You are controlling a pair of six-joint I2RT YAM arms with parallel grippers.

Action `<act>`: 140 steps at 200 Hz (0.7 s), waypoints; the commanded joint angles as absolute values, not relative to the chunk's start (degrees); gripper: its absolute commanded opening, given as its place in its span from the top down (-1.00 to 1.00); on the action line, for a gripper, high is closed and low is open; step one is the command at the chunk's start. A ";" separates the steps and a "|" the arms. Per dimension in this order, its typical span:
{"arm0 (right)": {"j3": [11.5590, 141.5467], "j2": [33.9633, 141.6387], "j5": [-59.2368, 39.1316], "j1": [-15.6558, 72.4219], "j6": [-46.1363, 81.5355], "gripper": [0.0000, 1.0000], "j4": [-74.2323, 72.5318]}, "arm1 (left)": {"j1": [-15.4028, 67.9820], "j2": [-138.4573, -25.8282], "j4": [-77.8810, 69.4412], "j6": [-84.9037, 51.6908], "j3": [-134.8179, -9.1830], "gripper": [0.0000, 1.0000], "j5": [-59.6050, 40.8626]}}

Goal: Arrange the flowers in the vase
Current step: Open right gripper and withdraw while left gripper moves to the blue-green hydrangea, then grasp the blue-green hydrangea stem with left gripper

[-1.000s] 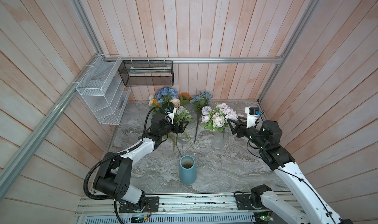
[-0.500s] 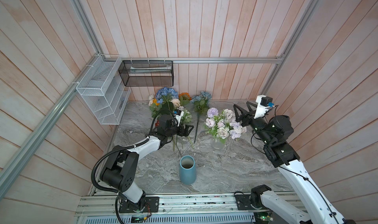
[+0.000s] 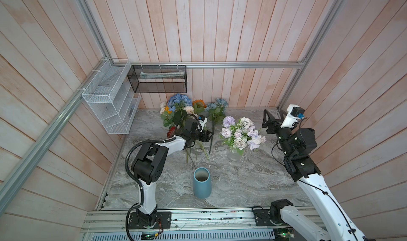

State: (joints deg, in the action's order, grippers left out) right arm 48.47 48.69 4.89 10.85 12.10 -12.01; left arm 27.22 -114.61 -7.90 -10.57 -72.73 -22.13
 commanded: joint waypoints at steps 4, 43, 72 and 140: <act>46.09 46.61 6.56 8.02 15.16 -0.64 -11.65 | 28.31 -117.99 -3.18 -8.84 -77.44 -0.29 -22.33; 45.53 46.49 4.54 6.15 16.20 -0.64 -10.79 | 28.74 -122.87 1.54 -8.09 -83.82 -0.15 -24.42; 45.35 46.84 3.35 6.07 16.78 -0.64 -11.74 | 28.75 -126.45 5.53 -8.35 -88.32 -0.10 -22.51; 45.86 46.85 0.07 6.14 17.46 -0.64 -11.39 | 28.83 -131.12 7.64 -9.67 -92.84 -0.06 -20.71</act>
